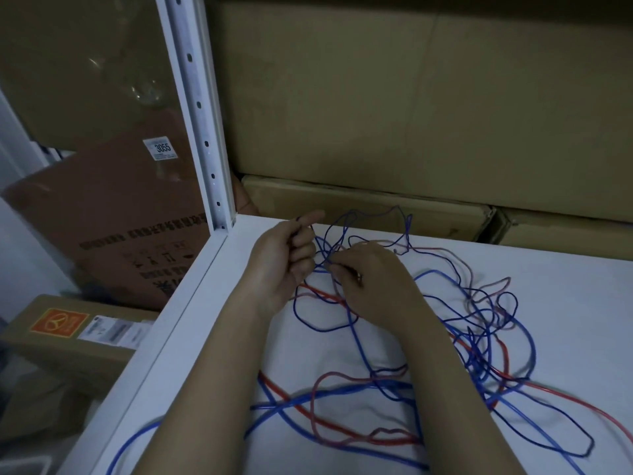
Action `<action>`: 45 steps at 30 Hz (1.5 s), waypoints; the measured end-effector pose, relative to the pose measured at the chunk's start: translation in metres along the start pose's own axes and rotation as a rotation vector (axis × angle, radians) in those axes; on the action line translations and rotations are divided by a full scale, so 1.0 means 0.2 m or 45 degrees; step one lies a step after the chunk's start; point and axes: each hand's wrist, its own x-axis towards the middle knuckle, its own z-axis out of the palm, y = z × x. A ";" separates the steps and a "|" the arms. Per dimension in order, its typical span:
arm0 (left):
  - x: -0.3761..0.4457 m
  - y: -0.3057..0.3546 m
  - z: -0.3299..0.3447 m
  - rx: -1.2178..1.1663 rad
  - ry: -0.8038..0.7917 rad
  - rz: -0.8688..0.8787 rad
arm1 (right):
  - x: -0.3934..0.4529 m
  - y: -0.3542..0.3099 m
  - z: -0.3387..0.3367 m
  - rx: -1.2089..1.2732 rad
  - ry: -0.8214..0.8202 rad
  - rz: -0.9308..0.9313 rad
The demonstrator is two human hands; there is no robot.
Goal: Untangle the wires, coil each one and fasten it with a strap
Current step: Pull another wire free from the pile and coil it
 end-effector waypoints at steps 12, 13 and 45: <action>0.00 0.03 0.01 0.236 0.095 0.487 | 0.01 -0.08 -0.06 0.033 -0.215 0.073; 0.00 0.04 0.00 0.311 0.129 0.526 | 0.02 -0.09 -0.07 0.055 -0.224 0.062; -0.10 0.02 0.04 0.834 -0.577 0.219 | 0.03 -0.04 -0.14 0.300 0.805 0.149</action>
